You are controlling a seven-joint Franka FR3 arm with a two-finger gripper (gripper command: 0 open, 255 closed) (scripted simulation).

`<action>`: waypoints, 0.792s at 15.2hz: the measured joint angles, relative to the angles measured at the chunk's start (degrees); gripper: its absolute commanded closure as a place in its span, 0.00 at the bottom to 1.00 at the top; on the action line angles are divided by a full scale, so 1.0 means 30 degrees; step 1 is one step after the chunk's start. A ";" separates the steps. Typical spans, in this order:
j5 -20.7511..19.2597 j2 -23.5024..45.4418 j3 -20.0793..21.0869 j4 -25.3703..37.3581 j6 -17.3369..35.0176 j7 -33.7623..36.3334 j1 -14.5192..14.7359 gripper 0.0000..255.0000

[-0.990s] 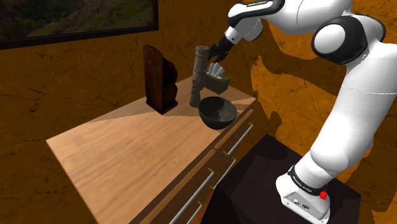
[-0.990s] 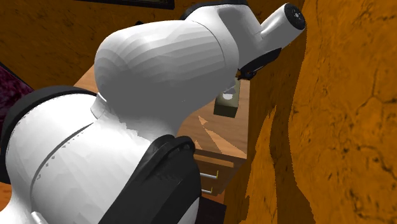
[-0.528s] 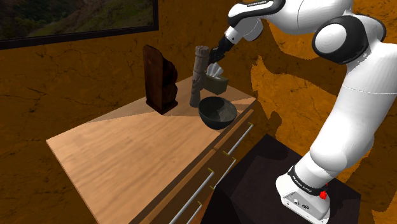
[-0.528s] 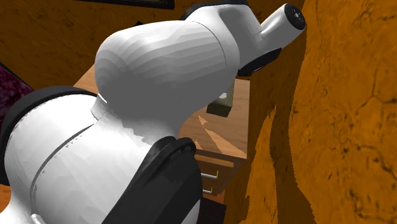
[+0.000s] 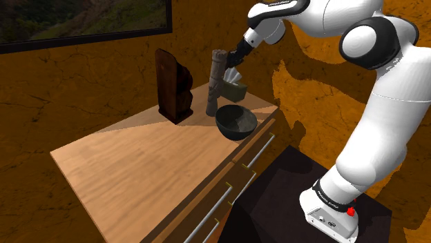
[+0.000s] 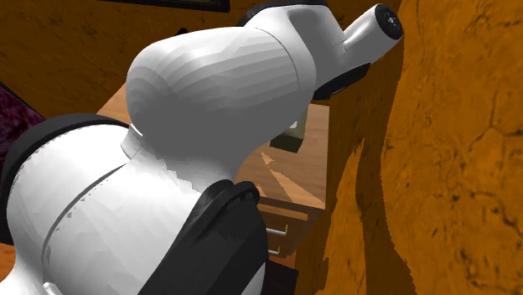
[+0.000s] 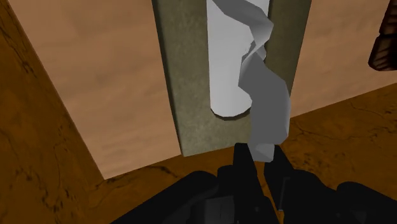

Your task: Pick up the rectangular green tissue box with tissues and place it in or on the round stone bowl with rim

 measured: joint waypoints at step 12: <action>0.1988 0.0076 -0.0065 0.1252 -0.2413 0.1300 0.0233 1.00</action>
